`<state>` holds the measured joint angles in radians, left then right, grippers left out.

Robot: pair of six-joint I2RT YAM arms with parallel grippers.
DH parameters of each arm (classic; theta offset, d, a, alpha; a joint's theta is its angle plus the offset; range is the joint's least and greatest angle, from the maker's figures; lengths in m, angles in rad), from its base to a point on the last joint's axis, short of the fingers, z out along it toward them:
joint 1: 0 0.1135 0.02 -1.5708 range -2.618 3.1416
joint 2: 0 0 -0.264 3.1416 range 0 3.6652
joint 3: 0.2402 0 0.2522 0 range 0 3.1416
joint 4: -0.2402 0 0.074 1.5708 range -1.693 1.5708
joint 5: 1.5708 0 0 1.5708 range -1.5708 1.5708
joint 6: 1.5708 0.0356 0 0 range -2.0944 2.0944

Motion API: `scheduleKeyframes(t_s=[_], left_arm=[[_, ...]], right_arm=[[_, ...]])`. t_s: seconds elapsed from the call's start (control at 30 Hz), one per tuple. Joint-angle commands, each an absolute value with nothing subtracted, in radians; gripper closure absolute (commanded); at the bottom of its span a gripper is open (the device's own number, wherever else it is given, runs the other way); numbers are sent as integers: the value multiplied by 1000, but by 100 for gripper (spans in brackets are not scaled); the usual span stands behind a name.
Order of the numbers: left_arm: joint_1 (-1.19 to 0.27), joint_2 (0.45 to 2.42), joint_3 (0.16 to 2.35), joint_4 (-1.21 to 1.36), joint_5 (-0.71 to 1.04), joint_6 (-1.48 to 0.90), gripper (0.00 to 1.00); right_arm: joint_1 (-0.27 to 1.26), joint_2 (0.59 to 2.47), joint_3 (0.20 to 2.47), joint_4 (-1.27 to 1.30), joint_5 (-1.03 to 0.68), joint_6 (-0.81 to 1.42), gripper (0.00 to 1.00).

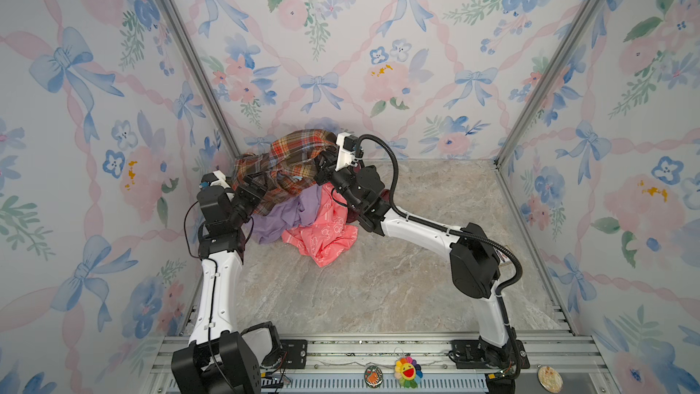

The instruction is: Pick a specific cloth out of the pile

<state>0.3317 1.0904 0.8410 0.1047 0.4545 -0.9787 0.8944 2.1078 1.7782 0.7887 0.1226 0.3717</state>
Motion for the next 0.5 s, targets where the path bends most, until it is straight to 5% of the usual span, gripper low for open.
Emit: scheduleKeyframes(t_s=[0.0,0.47], left_arm=[[373,1071,785,278,597,-1111,10],[369,1181,631,642,561,-1363,2]], right_arm=[[881,2016,1769,815,107,374,100],[901,1945,1712,838,78,372,100]])
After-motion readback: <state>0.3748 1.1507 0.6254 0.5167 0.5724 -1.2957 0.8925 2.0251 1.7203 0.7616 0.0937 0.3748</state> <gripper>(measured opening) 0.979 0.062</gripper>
